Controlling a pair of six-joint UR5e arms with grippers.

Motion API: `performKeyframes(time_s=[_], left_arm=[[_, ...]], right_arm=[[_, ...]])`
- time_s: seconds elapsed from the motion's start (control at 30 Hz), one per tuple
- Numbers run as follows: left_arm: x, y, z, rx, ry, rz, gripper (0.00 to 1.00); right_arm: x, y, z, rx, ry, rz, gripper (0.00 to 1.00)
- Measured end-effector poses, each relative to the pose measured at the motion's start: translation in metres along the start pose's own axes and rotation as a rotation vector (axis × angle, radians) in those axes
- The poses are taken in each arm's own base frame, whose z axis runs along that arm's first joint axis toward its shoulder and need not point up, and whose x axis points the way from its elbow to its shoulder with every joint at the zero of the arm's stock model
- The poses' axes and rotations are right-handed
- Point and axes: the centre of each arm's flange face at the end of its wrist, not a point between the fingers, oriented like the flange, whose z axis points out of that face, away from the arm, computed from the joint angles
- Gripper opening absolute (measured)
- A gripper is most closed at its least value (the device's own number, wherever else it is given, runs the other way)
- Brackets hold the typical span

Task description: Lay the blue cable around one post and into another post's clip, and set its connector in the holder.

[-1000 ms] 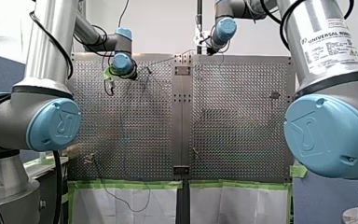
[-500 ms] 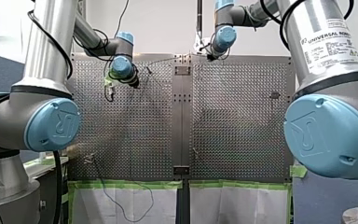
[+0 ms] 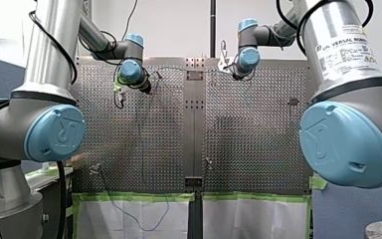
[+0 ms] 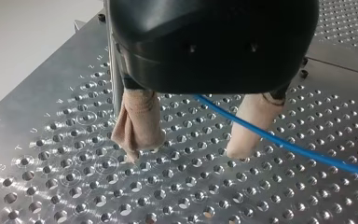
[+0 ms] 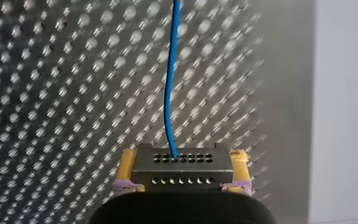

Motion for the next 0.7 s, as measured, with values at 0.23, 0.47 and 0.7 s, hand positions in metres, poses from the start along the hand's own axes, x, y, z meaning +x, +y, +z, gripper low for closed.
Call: performKeyframes(time_s=[0.23, 0.47, 0.7], left_arm=[[-0.008, 0.000, 0.004, 0.001, -0.016, -0.019, 1.00], [-0.028, 0.000, 0.013, -0.011, -0.038, -0.058, 1.00], [-0.025, 0.001, 0.028, -0.037, 0.001, -0.021, 1.00]], right_arm=[[-0.027, 0.036, 0.011, -0.009, -0.016, 0.010, 0.00], [-0.059, 0.079, 0.019, -0.063, -0.033, 0.011, 0.00], [-0.083, 0.103, 0.014, -0.103, -0.051, 0.024, 0.00]])
